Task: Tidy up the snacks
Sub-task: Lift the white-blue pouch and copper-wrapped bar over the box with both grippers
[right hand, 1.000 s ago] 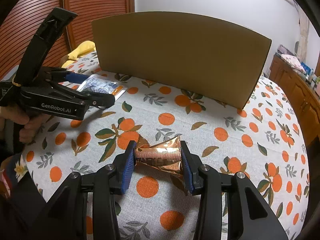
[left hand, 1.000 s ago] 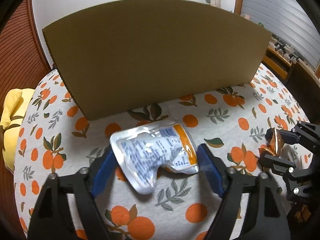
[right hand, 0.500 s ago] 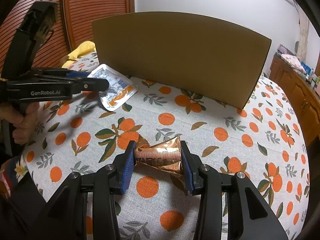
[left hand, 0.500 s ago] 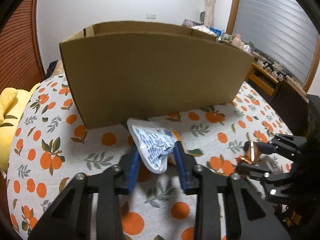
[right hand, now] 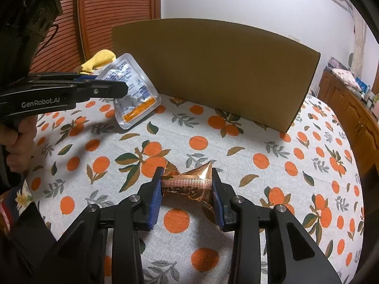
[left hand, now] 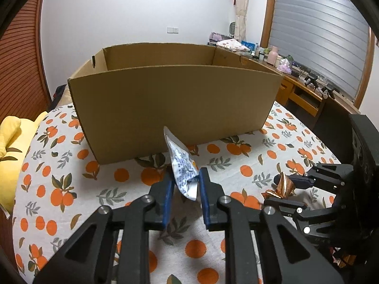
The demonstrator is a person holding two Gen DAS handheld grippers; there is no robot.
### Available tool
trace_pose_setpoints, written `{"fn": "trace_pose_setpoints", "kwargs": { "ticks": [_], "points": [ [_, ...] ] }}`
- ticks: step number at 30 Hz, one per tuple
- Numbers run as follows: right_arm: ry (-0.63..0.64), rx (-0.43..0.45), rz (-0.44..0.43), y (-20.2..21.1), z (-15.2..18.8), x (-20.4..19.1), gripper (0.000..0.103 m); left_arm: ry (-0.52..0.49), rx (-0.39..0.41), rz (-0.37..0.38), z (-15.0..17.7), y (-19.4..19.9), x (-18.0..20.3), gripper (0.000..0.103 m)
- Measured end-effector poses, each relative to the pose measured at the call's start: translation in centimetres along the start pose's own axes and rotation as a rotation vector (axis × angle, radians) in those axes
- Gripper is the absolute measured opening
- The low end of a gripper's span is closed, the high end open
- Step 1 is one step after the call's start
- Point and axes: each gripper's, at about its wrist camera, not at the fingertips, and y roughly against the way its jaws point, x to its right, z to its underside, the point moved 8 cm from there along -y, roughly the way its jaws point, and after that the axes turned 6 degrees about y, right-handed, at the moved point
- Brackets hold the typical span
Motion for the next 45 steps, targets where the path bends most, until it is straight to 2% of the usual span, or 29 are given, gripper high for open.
{"fn": "trace_pose_setpoints", "kwargs": {
  "ticks": [8,23,35,45],
  "points": [
    [-0.015,0.025,-0.009,0.9,-0.7,0.3,0.035,-0.006,0.038,0.023,-1.0,1.7,0.9,0.017],
    [-0.032,0.113,0.011,4.0,-4.9,2.6,0.036,-0.048,0.156,0.064,-6.1,6.0,3.0,0.017],
    [-0.027,0.183,0.028,6.2,-8.4,4.2,0.036,-0.079,0.214,0.046,-10.1,7.2,3.2,0.017],
    [-0.011,0.242,0.037,7.2,-12.8,5.1,0.036,-0.086,0.228,0.004,-12.8,6.2,2.3,0.017]
  ]
}}
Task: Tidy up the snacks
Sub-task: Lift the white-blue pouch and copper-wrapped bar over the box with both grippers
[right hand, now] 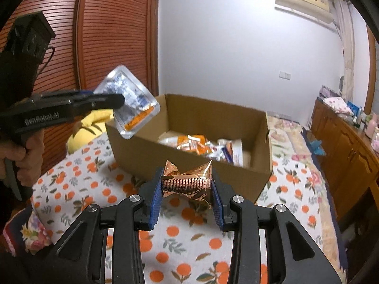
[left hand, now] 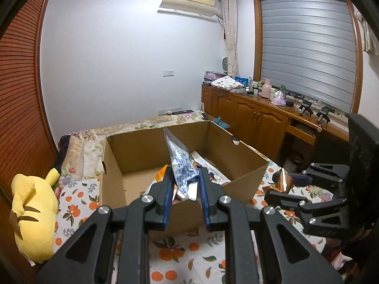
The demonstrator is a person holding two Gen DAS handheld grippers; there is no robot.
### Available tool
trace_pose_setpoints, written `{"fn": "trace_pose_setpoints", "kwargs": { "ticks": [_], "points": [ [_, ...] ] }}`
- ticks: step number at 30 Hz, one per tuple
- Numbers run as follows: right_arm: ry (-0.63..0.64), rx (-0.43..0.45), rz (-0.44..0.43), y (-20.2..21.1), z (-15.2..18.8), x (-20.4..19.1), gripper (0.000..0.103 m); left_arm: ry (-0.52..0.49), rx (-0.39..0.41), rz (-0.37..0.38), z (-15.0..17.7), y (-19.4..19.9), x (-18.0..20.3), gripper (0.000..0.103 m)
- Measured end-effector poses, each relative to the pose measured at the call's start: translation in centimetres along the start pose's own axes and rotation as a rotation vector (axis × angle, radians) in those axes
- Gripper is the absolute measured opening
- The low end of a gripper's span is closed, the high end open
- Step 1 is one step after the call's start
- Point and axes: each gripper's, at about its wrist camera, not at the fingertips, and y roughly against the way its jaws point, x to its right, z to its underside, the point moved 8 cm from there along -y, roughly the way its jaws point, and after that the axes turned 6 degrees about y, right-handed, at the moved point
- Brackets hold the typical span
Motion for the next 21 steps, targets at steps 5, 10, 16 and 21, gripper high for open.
{"fn": "trace_pose_setpoints", "kwargs": {
  "ticks": [5,10,16,21],
  "points": [
    [0.0,0.011,-0.002,-1.1,-2.1,0.5,0.036,0.01,-0.004,-0.02,-0.7,-1.3,-1.2,0.018],
    [0.014,0.008,0.002,-2.3,-3.8,0.5,0.036,0.021,-0.013,-0.04,-1.1,-2.8,-2.3,0.018],
    [0.029,-0.012,0.005,-3.9,-4.7,0.3,0.036,0.034,-0.039,-0.061,-0.8,-4.5,-3.4,0.018],
    [0.026,-0.032,0.003,-5.4,-5.1,0.4,0.036,0.043,-0.061,-0.079,-0.4,-5.9,-4.2,0.018]
  ]
}}
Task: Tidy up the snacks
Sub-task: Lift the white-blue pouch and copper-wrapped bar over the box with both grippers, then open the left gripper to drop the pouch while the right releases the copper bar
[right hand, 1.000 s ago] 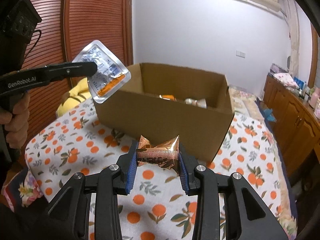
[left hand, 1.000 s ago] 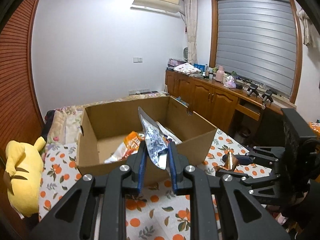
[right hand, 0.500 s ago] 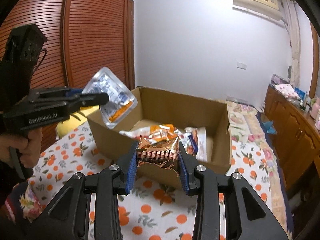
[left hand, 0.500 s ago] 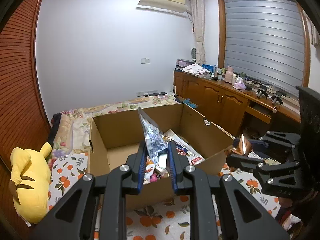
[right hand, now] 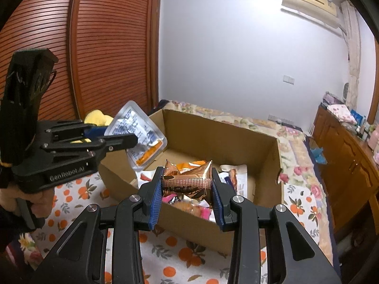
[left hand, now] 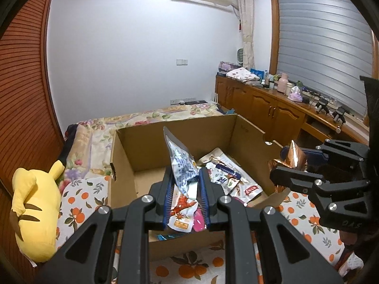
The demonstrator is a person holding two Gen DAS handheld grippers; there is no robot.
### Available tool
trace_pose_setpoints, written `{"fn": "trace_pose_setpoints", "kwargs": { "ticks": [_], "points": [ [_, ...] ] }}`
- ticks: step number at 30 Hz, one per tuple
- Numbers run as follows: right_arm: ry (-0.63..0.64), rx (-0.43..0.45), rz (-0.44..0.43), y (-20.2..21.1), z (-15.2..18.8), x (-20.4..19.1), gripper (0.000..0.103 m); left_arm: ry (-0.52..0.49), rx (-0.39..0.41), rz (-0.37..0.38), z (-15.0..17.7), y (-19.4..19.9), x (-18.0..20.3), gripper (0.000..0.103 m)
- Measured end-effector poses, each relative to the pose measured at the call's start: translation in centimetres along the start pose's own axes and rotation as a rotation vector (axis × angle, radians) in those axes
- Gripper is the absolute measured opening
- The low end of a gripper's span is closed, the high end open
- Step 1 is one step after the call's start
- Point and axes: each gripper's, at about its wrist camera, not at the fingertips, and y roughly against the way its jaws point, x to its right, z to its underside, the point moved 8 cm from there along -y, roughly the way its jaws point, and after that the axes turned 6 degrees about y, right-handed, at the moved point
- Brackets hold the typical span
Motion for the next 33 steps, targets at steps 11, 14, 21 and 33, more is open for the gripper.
{"fn": "trace_pose_setpoints", "kwargs": {
  "ticks": [11,14,21,33],
  "points": [
    [-0.028,-0.075,0.006,-4.0,0.6,0.8,0.036,0.026,-0.043,-0.03,0.7,-2.5,-1.5,0.018],
    [-0.061,-0.097,-0.008,-5.1,0.9,1.2,0.036,0.033,-0.049,-0.047,0.8,-2.8,-1.9,0.019],
    [-0.105,-0.126,-0.015,-6.4,1.6,2.0,0.036,0.037,-0.046,-0.074,0.6,-2.8,-2.6,0.024],
    [-0.127,-0.127,0.007,-7.0,1.5,2.7,0.043,0.027,-0.034,-0.07,0.5,-1.5,-2.2,0.03]
  ]
}}
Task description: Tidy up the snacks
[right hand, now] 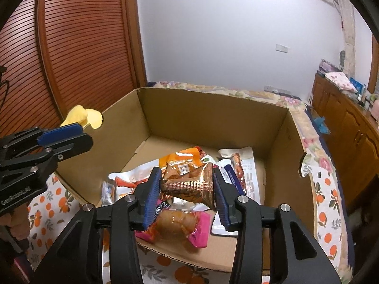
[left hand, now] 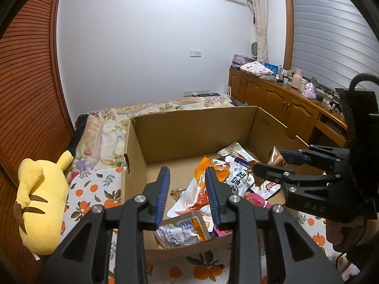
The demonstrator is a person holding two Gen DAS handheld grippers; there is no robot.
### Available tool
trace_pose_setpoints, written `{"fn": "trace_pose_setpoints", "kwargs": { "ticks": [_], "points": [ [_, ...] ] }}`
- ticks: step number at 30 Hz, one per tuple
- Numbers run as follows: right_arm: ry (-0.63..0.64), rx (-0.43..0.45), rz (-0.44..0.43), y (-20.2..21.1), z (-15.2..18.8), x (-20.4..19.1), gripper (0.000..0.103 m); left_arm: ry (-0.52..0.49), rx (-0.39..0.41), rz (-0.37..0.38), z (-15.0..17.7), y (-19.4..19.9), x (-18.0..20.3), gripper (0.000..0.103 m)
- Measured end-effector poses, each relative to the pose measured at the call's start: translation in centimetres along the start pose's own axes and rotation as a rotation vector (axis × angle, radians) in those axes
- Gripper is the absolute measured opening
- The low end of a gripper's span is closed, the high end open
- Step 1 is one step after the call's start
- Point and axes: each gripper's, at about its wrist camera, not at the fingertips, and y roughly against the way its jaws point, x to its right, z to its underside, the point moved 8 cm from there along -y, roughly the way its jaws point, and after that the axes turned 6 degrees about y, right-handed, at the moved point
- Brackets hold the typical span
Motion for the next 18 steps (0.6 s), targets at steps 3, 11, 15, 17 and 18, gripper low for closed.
{"fn": "trace_pose_setpoints", "kwargs": {
  "ticks": [3,11,15,17,18],
  "points": [
    [-0.002,0.014,-0.001,0.8,0.1,0.0,0.043,-0.004,0.008,0.01,0.1,0.8,0.5,0.031],
    [0.002,0.05,0.026,2.4,-0.2,-0.2,0.058,-0.011,0.041,0.013,0.3,3.2,1.5,0.042],
    [-0.002,0.058,0.023,3.0,-0.1,-0.3,0.061,-0.022,0.06,-0.007,0.5,4.2,1.7,0.048],
    [-0.002,0.063,0.028,3.5,0.1,-0.4,0.061,-0.017,0.058,-0.012,0.8,4.7,1.7,0.048],
    [-0.007,0.065,0.031,3.9,0.2,-0.4,0.062,-0.016,0.055,-0.018,0.9,4.9,1.8,0.049]
  ]
}}
